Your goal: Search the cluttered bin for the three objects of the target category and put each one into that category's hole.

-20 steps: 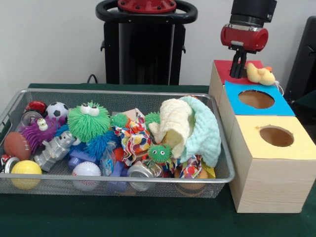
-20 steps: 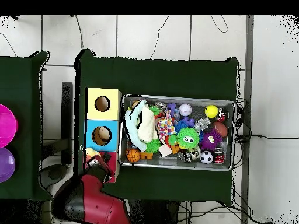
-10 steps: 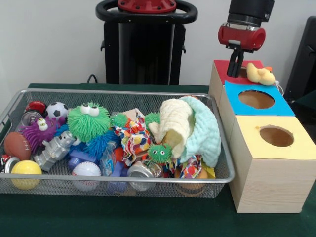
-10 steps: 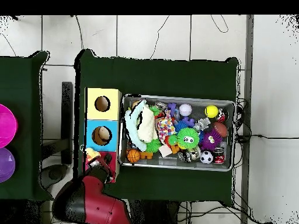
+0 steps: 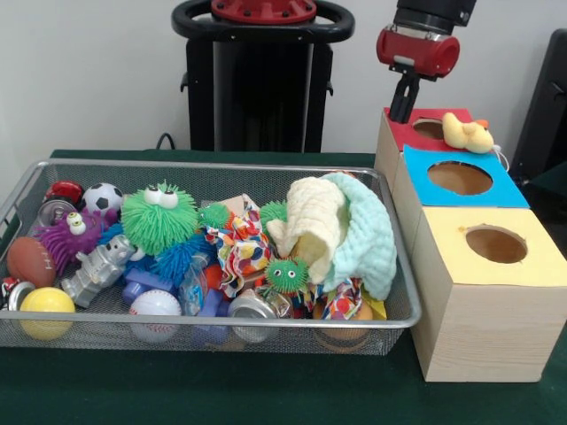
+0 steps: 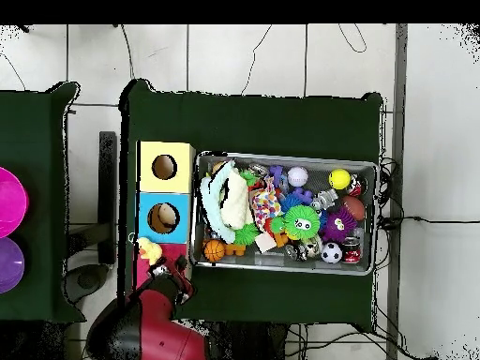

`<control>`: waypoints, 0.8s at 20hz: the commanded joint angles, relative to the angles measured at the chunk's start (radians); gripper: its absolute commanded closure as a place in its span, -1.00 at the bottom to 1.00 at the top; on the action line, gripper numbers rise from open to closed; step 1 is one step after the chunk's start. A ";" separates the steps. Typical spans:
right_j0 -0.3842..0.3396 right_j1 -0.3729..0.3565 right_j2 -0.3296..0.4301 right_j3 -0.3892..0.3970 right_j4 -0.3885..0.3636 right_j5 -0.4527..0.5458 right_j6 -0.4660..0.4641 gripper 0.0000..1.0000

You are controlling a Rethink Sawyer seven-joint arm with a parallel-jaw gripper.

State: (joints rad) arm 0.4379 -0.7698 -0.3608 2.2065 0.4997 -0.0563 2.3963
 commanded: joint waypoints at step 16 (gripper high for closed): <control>0.021 -0.011 -0.142 -0.163 0.027 0.352 0.171 1.00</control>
State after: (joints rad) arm 0.5013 -0.7814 -0.4836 2.1415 0.5005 0.1421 2.3963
